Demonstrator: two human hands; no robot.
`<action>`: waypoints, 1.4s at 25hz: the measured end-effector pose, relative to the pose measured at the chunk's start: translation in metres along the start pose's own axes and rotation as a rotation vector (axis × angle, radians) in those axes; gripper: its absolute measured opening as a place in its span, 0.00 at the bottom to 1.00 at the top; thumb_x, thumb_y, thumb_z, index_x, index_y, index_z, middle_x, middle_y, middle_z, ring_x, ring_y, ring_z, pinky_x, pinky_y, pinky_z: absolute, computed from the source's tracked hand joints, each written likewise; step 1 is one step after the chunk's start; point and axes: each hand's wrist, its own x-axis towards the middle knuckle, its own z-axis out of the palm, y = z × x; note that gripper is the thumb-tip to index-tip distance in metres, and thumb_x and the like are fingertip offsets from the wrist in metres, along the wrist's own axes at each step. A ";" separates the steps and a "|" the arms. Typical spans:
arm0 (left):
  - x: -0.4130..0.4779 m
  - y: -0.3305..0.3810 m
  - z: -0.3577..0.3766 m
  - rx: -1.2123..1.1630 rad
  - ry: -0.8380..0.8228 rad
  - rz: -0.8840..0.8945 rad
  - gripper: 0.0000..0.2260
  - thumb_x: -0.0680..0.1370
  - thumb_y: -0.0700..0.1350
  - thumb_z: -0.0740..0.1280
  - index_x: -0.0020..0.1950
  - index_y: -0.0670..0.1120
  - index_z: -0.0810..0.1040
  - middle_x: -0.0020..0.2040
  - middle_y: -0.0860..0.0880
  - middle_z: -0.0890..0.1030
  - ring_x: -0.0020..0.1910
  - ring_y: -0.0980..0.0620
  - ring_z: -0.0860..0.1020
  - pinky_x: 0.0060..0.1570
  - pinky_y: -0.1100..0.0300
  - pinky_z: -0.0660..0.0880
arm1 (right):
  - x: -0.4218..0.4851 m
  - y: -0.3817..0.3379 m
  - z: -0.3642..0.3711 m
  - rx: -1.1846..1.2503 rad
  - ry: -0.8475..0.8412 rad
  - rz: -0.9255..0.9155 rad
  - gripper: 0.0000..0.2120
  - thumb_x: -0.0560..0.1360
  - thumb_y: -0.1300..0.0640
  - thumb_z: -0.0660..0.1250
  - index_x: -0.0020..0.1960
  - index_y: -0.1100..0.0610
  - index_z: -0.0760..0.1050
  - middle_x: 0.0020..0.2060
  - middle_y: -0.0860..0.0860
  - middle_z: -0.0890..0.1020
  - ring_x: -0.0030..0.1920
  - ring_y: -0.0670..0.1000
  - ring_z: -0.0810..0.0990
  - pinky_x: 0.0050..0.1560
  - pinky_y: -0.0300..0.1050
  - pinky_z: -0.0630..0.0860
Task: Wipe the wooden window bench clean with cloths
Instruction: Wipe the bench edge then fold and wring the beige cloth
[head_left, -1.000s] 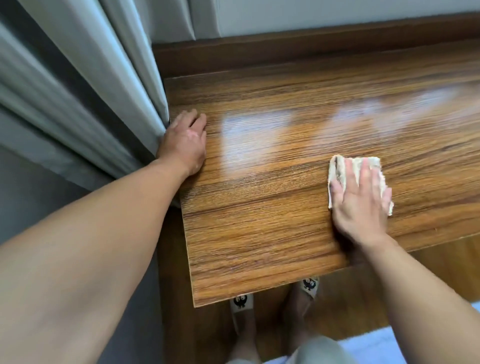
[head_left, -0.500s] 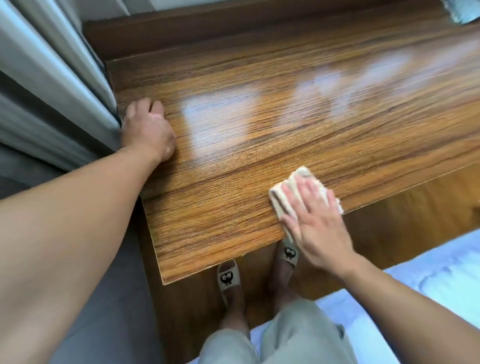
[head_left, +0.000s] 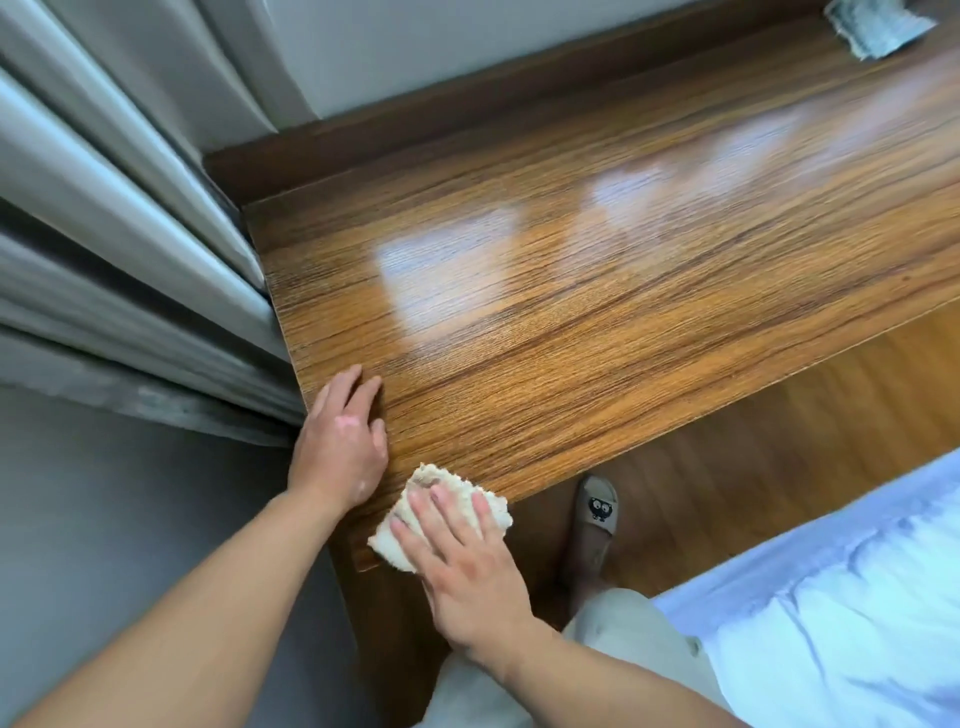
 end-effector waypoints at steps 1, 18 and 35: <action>-0.008 -0.001 0.000 -0.011 -0.018 -0.014 0.22 0.82 0.45 0.63 0.77 0.45 0.69 0.80 0.48 0.64 0.79 0.48 0.59 0.78 0.52 0.56 | 0.001 0.017 -0.005 -0.045 -0.040 -0.122 0.31 0.77 0.55 0.59 0.80 0.49 0.63 0.81 0.52 0.62 0.81 0.56 0.57 0.76 0.63 0.56; -0.075 0.269 -0.002 -1.043 -0.894 0.061 0.17 0.78 0.57 0.71 0.64 0.51 0.80 0.59 0.49 0.84 0.59 0.50 0.82 0.63 0.46 0.78 | -0.102 0.155 -0.244 1.022 0.311 0.806 0.22 0.83 0.55 0.67 0.74 0.39 0.71 0.65 0.38 0.80 0.64 0.39 0.79 0.62 0.37 0.76; 0.027 0.558 0.065 -0.203 -0.848 0.562 0.13 0.77 0.57 0.71 0.51 0.47 0.82 0.46 0.49 0.84 0.46 0.48 0.84 0.45 0.48 0.84 | -0.275 0.465 -0.352 0.761 0.199 0.917 0.04 0.76 0.46 0.72 0.44 0.45 0.82 0.40 0.42 0.85 0.43 0.42 0.82 0.49 0.54 0.80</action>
